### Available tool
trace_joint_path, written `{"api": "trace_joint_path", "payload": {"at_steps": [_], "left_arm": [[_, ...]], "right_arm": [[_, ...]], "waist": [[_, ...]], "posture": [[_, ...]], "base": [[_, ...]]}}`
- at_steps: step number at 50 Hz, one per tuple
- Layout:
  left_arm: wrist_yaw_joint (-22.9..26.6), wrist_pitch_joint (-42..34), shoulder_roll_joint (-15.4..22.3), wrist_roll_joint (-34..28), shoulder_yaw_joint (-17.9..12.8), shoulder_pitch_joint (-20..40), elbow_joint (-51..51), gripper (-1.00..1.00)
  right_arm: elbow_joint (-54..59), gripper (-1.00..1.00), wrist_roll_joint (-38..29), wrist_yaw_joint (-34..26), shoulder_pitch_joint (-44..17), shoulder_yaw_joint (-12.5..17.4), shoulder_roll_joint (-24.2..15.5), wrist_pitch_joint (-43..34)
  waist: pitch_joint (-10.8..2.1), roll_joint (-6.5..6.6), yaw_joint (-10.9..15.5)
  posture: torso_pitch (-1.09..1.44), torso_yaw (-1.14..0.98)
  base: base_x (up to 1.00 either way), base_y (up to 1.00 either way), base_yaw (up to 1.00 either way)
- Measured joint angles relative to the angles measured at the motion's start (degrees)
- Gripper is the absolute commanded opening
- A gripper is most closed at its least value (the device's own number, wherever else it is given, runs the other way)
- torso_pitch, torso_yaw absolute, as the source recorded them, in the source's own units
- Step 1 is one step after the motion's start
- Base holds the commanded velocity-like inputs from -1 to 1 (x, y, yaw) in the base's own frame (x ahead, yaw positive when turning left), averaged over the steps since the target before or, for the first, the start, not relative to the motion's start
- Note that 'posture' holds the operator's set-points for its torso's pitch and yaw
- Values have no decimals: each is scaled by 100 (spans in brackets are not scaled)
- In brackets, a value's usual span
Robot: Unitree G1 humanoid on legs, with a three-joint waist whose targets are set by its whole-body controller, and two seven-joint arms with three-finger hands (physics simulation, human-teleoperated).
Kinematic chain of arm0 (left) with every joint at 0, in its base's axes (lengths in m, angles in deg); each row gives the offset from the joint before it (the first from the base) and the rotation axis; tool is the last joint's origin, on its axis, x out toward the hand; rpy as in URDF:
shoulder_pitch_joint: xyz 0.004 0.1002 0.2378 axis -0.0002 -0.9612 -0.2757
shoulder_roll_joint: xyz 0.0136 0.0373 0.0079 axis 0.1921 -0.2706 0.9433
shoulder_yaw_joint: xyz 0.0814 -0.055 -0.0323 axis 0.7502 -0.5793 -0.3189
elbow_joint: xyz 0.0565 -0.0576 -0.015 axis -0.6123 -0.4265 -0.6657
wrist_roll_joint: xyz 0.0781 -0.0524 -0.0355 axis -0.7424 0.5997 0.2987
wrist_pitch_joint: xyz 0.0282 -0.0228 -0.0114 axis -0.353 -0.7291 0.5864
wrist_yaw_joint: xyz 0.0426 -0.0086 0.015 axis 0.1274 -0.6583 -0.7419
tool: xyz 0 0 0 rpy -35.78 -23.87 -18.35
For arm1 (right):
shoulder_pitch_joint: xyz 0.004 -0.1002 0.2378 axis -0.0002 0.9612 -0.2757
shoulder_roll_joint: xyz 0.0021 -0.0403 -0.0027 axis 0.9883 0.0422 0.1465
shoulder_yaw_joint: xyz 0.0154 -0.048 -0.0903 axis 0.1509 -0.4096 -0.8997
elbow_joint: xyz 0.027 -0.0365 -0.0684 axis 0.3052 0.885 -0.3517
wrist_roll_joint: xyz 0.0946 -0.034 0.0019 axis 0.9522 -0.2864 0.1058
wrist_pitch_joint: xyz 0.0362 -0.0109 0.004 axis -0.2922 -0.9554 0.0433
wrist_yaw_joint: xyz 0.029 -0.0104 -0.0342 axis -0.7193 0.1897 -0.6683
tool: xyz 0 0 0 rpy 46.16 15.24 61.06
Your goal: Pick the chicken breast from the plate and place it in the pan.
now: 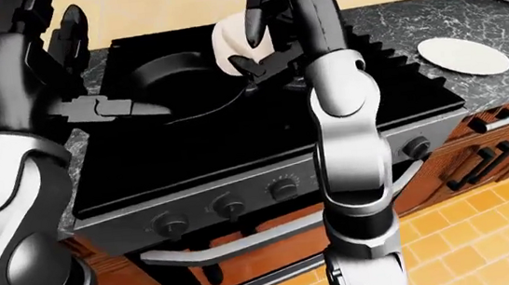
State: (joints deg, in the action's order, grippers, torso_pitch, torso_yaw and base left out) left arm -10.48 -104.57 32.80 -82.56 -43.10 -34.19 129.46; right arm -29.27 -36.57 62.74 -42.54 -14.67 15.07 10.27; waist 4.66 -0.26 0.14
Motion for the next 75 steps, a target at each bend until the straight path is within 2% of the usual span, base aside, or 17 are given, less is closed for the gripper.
{"api": "trace_joint_path", "payload": {"at_steps": [3, 5, 12, 23, 26, 28, 30, 33, 35, 36, 38, 42, 46, 50, 54, 64, 75], "left_arm": [[14, 42, 3, 6, -2, 16, -1, 100], [16, 54, 17, -7, 13, 28, -14, 100], [76, 14, -28, -10, 90, -5, -52, 100], [87, 33, -46, -22, 71, -1, -69, 100], [125, -20, -71, 31, 170, 19, -116, 100], [134, -1, -64, 42, 160, 18, -35, 100], [119, 33, -49, 21, 118, 47, 8, 100], [84, 88, -24, -26, 40, 69, 32, 100], [59, 76, -5, -65, -11, -25, 1, 100], [42, 37, 6, -89, -45, -67, -26, 100], [12, -17, 16, -135, -103, -55, -31, 100], [34, 42, -11, -113, 8, 4, 19, 100], [73, 66, -21, -77, 30, 20, -33, 100], [106, 4, -60, -42, 114, -25, -54, 100], [117, 15, -59, -29, 109, 26, -21, 100], [93, 34, -43, -52, 52, 19, -67, 100], [64, -52, -1, -33, 12, 72, 54, 100]], "right_arm": [[-34, -100, 0, 43, -29, 30, -11, 27], [-18, -100, -4, 57, -36, 23, -25, 24], [66, -100, -24, 60, 65, 71, -52, -67], [0, -100, -4, 101, 75, 79, -43, 9], [1, -100, -71, 178, 107, 213, -104, -31], [-13, -100, -96, 213, 116, 242, -108, -33], [-8, -100, -92, 220, 83, 210, -104, -28], [-41, -100, -52, 200, -7, 108, -80, 29], [-27, -100, -14, 162, 34, -18, -17, 58], [20, -100, 15, 126, 46, -97, 11, 47], [101, -100, 66, 44, 30, -209, 25, 1], [32, -100, 34, 89, -23, -13, -46, -47], [-6, -100, -62, 158, -52, 76, -90, -25], [25, -100, -95, 154, 40, 103, -91, -94], [64, -100, -91, 146, 41, 118, -92, -137], [-13, -100, -80, 124, -21, 48, -84, -97], [-81, -100, -160, -61, -385, -15, -121, -459]], "waist": [[-40, -99, 34], [-93, -246, 74], [-113, -22, 29], [-192, 26, -7], [-205, 154, -10], [-260, 140, 23], [-294, 152, 49], [-251, 292, 100], [-149, 253, 207], [-143, 282, 247], [-125, 201, 224], [44, -8, 99], [-55, -271, 146], [-69, -45, 101], [-111, 56, 41], [-160, 11, -5], [-126, 2, -6]], "posture": [[0, 0], [0, 0], [0, 0], [0, 0], [0, 0], [0, 0], [0, 0], [0, 0], [0, 0], [0, 0], [0, 0], [0, 0], [0, 0], [0, 0], [0, 0], [0, 0], [0, 0]], "base": [[0, 0, 0], [0, 0, 0], [0, 0, 0], [0, 0, 12], [0, 0, 100], [0, 0, 100], [0, 0, 100], [0, 0, 100], [0, 0, 79], [0, 0, 17], [0, 0, 0], [0, 0, 0], [0, 0, 0], [0, 0, 0], [0, 0, 0], [0, 0, 0], [0, 0, 0]]}}
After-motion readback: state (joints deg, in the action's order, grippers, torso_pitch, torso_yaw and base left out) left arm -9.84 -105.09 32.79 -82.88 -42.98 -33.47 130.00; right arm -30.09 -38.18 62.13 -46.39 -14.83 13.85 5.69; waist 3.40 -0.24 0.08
